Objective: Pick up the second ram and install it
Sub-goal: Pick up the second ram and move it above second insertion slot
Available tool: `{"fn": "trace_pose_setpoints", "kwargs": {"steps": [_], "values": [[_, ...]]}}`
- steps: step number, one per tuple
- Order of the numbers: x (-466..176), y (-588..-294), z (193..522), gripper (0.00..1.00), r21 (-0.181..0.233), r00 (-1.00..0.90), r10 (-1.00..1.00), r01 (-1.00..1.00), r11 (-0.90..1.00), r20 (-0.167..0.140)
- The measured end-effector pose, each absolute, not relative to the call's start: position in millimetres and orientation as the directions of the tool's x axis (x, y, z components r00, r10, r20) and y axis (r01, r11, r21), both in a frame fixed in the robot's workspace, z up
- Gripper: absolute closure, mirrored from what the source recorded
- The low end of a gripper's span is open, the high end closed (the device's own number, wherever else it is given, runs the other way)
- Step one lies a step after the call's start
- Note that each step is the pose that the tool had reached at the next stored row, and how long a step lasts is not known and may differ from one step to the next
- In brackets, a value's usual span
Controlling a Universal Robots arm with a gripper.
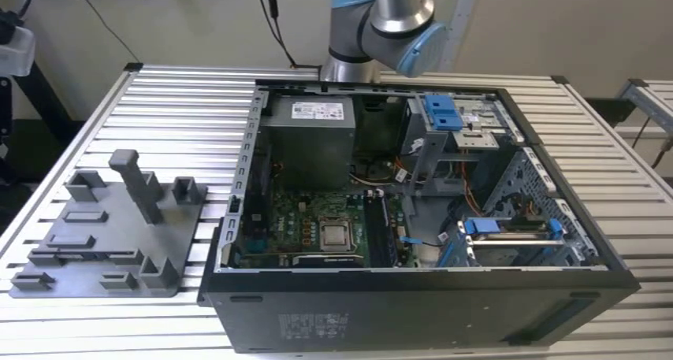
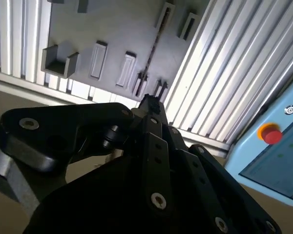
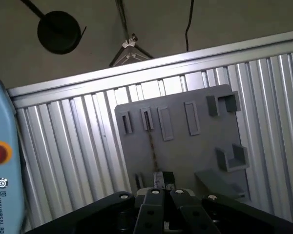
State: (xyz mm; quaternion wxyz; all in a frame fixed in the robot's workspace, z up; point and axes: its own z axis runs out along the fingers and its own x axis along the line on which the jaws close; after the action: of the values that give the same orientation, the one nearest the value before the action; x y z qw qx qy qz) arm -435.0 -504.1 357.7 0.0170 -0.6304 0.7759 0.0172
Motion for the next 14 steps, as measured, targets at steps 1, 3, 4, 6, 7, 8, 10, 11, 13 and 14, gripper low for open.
{"fn": "trace_pose_setpoints", "kwargs": {"steps": [1,3,4,6,7,8,10,11,13,14], "values": [[-435.0,-504.1,357.7,0.89,0.005,-0.202,-0.978,-0.979,0.202,-0.048],[-435.0,-504.2,357.7,0.89,0.005,-0.202,-0.978,-0.979,0.202,-0.048],[-435.0,-504.1,357.7,0.89,0.005,-0.202,-0.978,-0.979,0.202,-0.048],[-435.0,-504.2,357.7,0.89,0.005,-0.202,-0.978,-0.979,0.202,-0.048],[-435.0,-504.1,357.7,0.89,0.005,-0.202,-0.978,-0.979,0.201,-0.048],[-435.0,-504.1,357.7,0.89,0.005,-0.201,-0.978,-0.979,0.201,-0.048],[-435.0,-504.2,357.7,0.89,0.005,-0.201,-0.978,-0.980,0.201,-0.048],[-435.0,-504.1,357.7,0.89,0.005,-0.201,-0.978,-0.980,0.201,-0.048],[-435.0,-504.1,357.7,0.89,0.005,-0.201,-0.978,-0.980,0.201,-0.048],[-435.0,-504.1,357.7,0.89,0.005,-0.201,-0.978,-0.980,0.201,-0.048]]}}
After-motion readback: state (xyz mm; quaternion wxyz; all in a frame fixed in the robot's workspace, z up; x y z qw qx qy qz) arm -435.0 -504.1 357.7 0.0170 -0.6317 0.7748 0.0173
